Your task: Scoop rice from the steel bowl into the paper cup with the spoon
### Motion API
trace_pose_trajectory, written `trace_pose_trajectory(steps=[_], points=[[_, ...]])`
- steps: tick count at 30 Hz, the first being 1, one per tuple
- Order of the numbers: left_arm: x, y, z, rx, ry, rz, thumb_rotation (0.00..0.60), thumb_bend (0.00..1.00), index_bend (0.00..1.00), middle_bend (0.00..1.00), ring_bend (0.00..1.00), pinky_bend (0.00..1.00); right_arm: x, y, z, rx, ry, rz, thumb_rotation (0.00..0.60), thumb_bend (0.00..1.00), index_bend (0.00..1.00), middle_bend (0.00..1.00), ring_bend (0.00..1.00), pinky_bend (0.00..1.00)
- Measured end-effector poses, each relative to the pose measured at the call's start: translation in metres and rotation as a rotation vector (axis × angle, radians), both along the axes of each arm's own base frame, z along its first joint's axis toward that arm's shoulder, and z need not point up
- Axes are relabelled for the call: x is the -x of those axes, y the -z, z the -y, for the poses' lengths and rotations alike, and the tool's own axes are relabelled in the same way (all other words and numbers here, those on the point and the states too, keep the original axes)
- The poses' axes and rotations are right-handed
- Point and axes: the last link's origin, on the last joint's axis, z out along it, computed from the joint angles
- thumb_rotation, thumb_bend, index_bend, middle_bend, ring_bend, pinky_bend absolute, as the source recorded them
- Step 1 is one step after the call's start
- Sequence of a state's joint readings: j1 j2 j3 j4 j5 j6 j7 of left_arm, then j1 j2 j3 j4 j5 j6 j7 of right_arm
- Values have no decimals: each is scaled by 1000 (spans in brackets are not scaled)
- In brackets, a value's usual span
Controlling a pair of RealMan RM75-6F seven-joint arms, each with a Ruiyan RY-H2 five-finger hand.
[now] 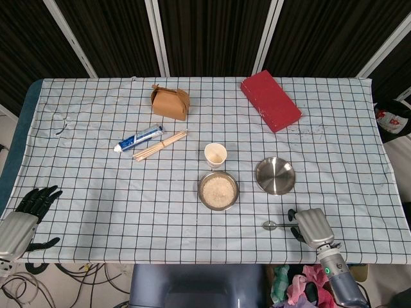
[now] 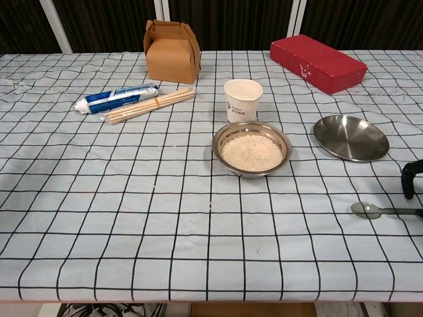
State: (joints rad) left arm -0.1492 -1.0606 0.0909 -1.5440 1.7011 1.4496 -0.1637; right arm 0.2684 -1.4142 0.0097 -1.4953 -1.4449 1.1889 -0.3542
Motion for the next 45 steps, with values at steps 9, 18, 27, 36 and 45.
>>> trace_pose_trajectory(steps=[9,18,27,36,45], points=[[0,0,0,1,-5,3,600,26,0,0,0,0,3,3,0,0,13,-6,600,306,507,1000,1000,1000],[0,0,0,1,-8,5,600,25,0,0,0,0,7,4,2,6,31,-10,600,313,509,1000,1000,1000],[-1,-1,0,4,-12,10,600,24,0,0,0,0,9,4,2,12,41,-17,600,312,525,1000,1000,1000],[-1,-1,0,3,-15,13,600,24,0,0,0,0,11,5,0,6,47,-27,600,314,530,1000,1000,1000],[-1,-1,0,5,-18,15,600,24,0,0,0,0,12,6,0,6,52,-31,600,314,530,1000,1000,1000]])
